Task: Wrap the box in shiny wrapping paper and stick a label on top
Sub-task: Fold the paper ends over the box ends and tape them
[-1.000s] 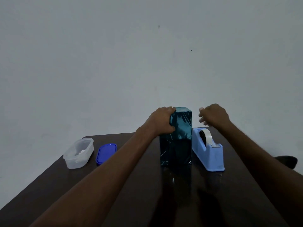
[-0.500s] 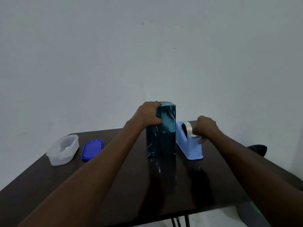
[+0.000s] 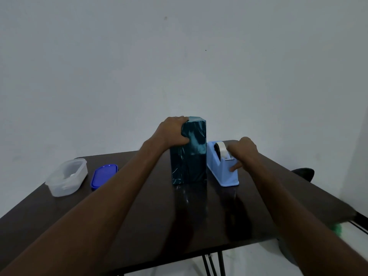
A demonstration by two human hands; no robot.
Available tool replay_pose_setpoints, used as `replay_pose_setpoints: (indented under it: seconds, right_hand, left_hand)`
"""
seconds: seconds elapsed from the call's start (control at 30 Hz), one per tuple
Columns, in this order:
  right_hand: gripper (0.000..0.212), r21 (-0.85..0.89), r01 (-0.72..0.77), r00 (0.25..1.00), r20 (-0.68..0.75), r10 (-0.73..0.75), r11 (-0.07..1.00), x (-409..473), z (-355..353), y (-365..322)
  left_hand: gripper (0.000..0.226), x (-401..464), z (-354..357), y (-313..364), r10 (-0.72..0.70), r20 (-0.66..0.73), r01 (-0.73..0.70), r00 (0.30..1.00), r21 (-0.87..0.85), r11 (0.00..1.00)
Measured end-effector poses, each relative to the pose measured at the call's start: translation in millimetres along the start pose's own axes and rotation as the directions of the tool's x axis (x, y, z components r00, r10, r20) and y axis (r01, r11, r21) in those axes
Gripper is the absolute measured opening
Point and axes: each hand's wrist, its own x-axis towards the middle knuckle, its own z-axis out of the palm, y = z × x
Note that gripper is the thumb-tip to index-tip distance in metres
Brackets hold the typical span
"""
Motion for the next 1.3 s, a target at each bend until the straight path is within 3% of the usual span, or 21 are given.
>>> replay_pose_setpoints:
  seconds: [0.2, 0.33, 0.6, 1.3]
  right_hand:
    - [0.047, 0.228, 0.060, 0.977, -0.213, -0.010, 0.972, -23, 12, 58]
    - [0.024, 0.379, 0.026, 0.972, -0.227, 0.065, 0.925, -28, 23, 77]
    - [0.015, 0.366, 0.012, 0.943, -0.312, 0.111, 0.930, -29, 35, 78]
    - [0.018, 0.429, 0.023, 0.938, -0.322, 0.129, 0.903, -26, 42, 87]
  left_hand:
    - [0.076, -2, 1, 0, 0.021, -0.031, -0.021, 0.999, -0.028, 0.999]
    - [0.075, -4, 2, -1, 0.020, -0.021, -0.020, 1.000, -0.030, 0.999]
    - [0.078, -4, 3, -1, 0.003, -0.008, -0.003, 1.000, -0.029, 1.000]
    - [0.074, -4, 2, -4, 0.014, -0.026, -0.015, 1.000, -0.050, 0.999]
